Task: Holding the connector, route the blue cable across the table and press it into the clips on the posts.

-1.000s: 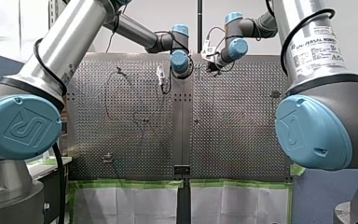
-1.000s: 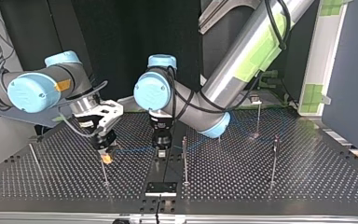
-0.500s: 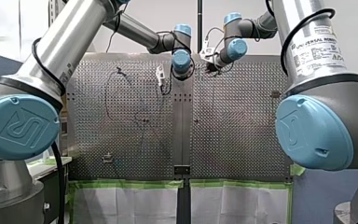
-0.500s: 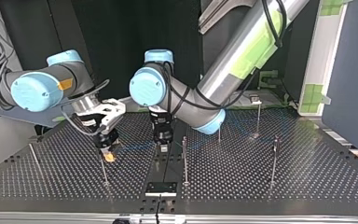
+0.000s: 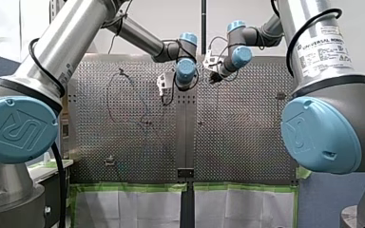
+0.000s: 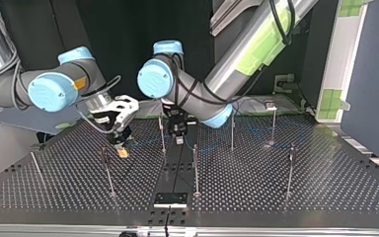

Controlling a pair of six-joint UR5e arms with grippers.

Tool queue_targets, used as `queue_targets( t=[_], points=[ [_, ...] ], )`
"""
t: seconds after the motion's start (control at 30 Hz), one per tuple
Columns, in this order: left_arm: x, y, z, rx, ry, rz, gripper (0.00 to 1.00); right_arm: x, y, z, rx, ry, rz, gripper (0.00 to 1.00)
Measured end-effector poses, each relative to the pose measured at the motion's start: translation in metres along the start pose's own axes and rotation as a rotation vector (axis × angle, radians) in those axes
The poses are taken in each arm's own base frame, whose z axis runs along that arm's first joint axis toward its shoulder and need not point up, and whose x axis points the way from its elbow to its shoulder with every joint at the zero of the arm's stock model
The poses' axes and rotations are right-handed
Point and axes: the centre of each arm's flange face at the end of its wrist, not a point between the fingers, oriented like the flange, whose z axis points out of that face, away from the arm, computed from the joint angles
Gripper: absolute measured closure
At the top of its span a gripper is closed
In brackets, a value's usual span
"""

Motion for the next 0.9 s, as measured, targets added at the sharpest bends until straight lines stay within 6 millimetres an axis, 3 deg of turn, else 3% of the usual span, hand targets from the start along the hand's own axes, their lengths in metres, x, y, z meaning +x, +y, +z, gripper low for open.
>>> queue_targets(
  t=[0.63, 0.9],
  points=[
    [0.067, 0.008, -0.013, 0.079, 0.017, 0.0, 1.0, -0.072, 0.023, -0.013, -0.043, -0.094, 0.011, 1.0],
    [0.113, 0.012, -0.014, 0.139, 0.057, 0.019, 1.0, -0.104, 0.03, -0.015, -0.049, -0.104, 0.039, 1.0]
  ],
)
